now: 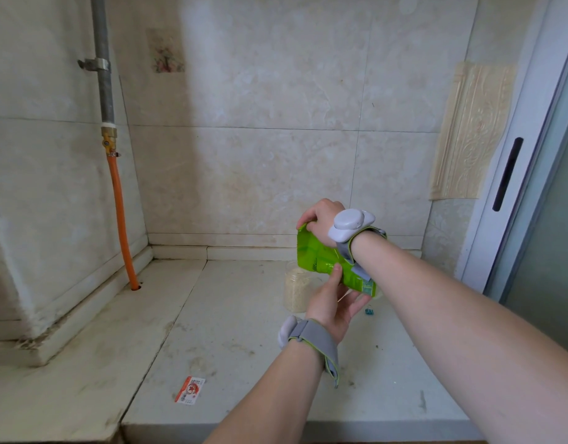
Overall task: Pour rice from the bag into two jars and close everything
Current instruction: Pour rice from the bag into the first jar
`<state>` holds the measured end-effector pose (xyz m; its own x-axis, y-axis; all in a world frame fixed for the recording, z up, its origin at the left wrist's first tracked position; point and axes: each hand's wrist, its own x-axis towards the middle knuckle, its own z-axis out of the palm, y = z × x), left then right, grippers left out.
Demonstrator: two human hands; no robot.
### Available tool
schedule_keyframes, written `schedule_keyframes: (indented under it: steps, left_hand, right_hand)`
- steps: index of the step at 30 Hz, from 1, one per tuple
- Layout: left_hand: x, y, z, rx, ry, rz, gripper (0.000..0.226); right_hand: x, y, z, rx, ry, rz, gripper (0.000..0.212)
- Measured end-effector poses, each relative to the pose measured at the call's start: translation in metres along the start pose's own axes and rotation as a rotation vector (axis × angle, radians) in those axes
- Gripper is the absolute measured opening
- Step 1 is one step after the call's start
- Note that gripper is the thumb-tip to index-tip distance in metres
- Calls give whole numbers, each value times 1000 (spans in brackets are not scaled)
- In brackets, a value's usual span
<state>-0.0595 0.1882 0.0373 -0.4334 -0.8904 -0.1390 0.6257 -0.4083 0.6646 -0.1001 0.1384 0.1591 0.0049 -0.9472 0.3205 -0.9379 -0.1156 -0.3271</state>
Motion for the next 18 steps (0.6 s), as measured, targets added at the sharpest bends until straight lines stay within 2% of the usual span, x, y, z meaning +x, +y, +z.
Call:
schedule_keyframes:
  steps: [9, 14, 18]
  left_hand:
    - [-1, 7, -20, 314, 49, 9, 17]
    - [-3, 17, -28, 456, 108, 57, 37]
    - [-5, 24, -33, 592, 161, 119, 38]
  right_hand:
    - [-13, 18, -12, 17, 42, 69, 39]
    - [-23, 23, -20, 42, 72, 93, 36]
    - [-30, 26, -24, 84, 110, 104, 31]
